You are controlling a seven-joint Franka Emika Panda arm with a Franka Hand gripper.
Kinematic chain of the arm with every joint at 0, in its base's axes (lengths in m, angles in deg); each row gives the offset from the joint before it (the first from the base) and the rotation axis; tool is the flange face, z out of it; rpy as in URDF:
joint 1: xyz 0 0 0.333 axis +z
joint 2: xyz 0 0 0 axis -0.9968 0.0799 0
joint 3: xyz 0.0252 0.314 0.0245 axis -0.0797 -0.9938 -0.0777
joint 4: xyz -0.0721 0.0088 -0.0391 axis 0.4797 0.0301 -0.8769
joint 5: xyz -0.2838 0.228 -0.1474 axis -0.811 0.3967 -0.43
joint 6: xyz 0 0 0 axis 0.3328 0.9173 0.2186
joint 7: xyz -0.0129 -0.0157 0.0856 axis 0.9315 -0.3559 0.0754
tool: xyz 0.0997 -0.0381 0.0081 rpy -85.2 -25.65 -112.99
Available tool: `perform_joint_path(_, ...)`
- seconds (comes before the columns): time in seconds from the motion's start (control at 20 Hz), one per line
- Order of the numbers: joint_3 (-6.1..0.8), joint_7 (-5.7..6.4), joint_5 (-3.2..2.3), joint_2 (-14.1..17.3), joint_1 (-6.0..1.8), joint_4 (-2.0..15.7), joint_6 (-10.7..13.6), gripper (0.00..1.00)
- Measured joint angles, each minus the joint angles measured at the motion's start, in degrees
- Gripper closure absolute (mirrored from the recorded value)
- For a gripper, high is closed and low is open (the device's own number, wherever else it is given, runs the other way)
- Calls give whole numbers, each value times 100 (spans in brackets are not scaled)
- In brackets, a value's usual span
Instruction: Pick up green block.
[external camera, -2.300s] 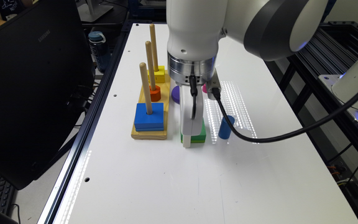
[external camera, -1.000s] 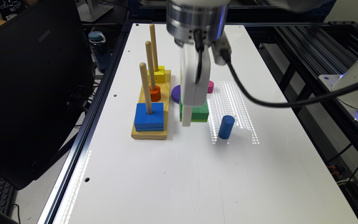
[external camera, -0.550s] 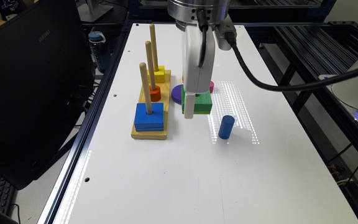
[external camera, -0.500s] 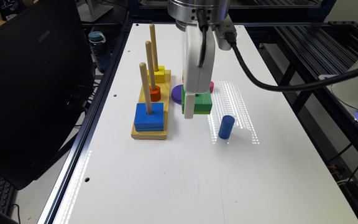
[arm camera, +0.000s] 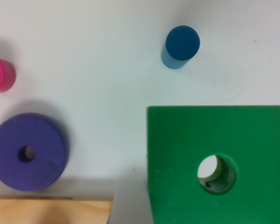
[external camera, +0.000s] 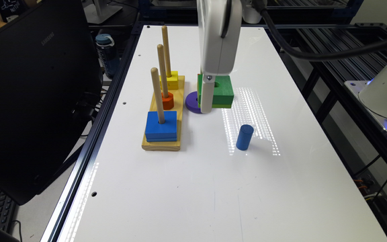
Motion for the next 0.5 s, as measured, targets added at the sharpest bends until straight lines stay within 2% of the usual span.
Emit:
perform_joint_path(0.25,-5,-13,13,-29,-14,24,13,100)
perform_joint_path(0.3,-12,-32,43,-74,-19,46,55,100)
perform_joint_path(0.45,-26,-174,243,-294,-36,61,254,100)
perform_joint_path(0.5,-26,-205,284,-337,-41,59,291,100)
